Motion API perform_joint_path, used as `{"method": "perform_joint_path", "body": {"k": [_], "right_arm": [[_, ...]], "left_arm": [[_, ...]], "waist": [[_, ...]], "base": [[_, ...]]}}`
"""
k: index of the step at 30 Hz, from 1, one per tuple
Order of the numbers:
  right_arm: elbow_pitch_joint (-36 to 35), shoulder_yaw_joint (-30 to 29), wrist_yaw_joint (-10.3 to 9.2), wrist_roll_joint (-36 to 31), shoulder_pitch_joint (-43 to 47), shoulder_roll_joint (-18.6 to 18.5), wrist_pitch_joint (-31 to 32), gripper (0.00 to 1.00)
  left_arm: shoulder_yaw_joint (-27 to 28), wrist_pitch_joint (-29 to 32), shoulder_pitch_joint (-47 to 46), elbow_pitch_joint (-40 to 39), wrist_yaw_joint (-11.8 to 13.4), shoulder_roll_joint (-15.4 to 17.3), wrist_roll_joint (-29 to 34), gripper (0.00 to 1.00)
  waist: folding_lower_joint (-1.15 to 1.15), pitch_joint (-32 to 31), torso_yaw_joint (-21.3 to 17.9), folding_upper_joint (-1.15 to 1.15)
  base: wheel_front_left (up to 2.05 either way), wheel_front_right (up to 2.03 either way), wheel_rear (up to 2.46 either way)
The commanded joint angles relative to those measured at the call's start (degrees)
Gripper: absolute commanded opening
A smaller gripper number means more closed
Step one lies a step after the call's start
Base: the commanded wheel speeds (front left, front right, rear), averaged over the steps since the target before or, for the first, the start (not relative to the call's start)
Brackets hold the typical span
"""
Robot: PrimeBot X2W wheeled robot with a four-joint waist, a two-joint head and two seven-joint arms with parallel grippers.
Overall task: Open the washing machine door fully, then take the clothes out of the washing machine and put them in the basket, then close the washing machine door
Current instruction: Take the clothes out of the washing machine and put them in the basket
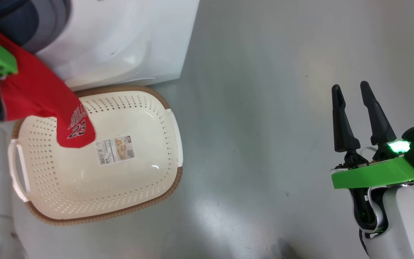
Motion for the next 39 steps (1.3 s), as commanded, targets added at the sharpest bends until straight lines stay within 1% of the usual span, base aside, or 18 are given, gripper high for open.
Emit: {"method": "perform_joint_path", "body": {"k": [1,7,12,15,18,21,24,28,33,39], "right_arm": [[-1.19,0.77,0.37,-0.35,0.79,-0.39,-0.37,1.0],[-1.19,0.32,0.37,-0.97,1.39,-0.39,-0.37,1.0],[-1.25,0.21,0.37,-1.25,1.7,-0.39,-0.37,1.0],[-1.27,0.09,0.37,-1.34,1.78,-0.39,-0.37,1.0],[-1.35,-0.02,0.37,-1.41,1.79,-0.39,-0.37,1.0],[-1.35,-0.11,0.37,-1.47,1.79,-0.39,-0.37,1.0],[-1.35,-0.15,0.37,-1.46,1.76,-0.39,-0.37,1.0],[-1.36,0.0,0.37,-1.41,1.55,-0.39,-0.37,1.0],[-1.68,0.17,0.37,-1.41,1.08,-0.39,-0.37,1.0],[-2.15,0.13,0.37,-1.34,0.35,-0.39,-0.37,1.0]], "left_arm": [[1.07,-0.27,2.88,-2.49,-0.49,2.03,-0.73,0.0],[4.09,-0.27,11.11,-12.43,-2.32,-1.22,-3.35,0.0],[5.57,-0.27,18.46,-22.01,-3.13,-4.36,-4.56,0.0],[5.37,-0.27,23.1,-27.18,-3.27,-5.76,-5.02,0.0],[3.65,-0.27,27.5,-31.52,-3.3,-6.68,-6.08,0.0],[2.16,-0.27,31.33,-33.87,-3.31,-7.16,-6.7,0.0],[0.82,-0.27,34.35,-34.21,-3.32,-7.46,-7.17,0.0],[-0.59,-0.27,36.95,-32.62,-3.32,-7.66,-7.12,0.0],[-1.9,-0.27,37.58,-27.94,-3.32,-7.75,-6.52,0.0],[-2.83,-0.27,35.33,-20.53,-3.32,-7.53,-5.6,0.0]], "waist": [[0.0,-0.59,0.46,0.0],[0.0,-1.73,1.84,0.0],[0.0,-2.43,2.82,0.0],[0.0,-2.61,3.29,0.0],[0.0,-2.54,3.73,0.0],[0.0,-2.47,4.02,0.0],[0.0,-2.37,4.23,0.0],[0.0,-2.02,4.22,0.0],[0.0,-0.7,3.95,0.0],[0.0,2.15,3.23,0.0]], "base": [[0.0,0.0,0.0],[0.0,0.0,0.0],[0.0,0.0,0.0],[0.0,0.0,0.0],[0.0,0.0,0.0],[0.0,0.0,0.0],[0.0,0.0,0.0],[0.0,0.0,0.0],[0.0,0.0,0.0],[0.0,0.0,0.0]]}}
